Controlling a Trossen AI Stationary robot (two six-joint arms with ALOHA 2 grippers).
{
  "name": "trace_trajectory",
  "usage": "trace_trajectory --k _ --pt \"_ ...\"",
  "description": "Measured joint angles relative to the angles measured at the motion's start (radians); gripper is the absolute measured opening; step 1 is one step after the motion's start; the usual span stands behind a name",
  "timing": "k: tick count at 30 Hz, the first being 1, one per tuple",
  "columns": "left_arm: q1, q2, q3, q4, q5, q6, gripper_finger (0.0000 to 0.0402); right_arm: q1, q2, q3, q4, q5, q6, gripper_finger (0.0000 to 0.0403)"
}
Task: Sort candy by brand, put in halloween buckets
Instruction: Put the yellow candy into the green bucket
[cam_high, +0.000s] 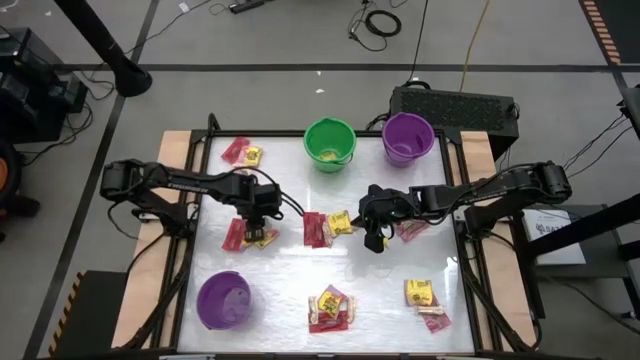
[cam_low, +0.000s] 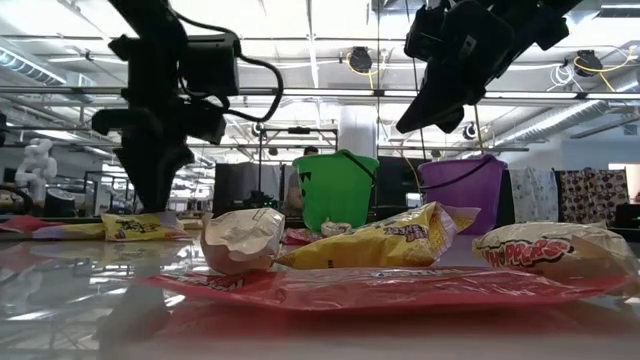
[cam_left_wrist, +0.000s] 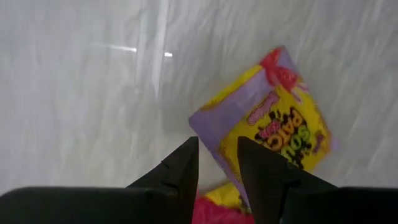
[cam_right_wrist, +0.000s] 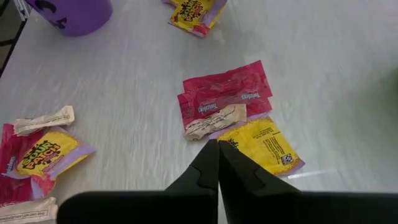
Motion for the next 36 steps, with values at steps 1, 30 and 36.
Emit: trace_trajectory --k 1,30,36 --pt "0.0 0.0 -0.009 0.014 0.0 -0.001 0.0118 0.0 0.0 0.0 0.0 0.0 0.0 0.0" --pt "0.002 -0.008 0.096 0.133 0.103 -0.042 0.0003 0.0 0.0 0.0 -0.001 0.0 -0.003 0.0" --pt "0.026 -0.008 0.28 0.151 0.086 0.025 0.0002 0.0 0.0 0.0 -0.002 0.0 -0.001 0.0"
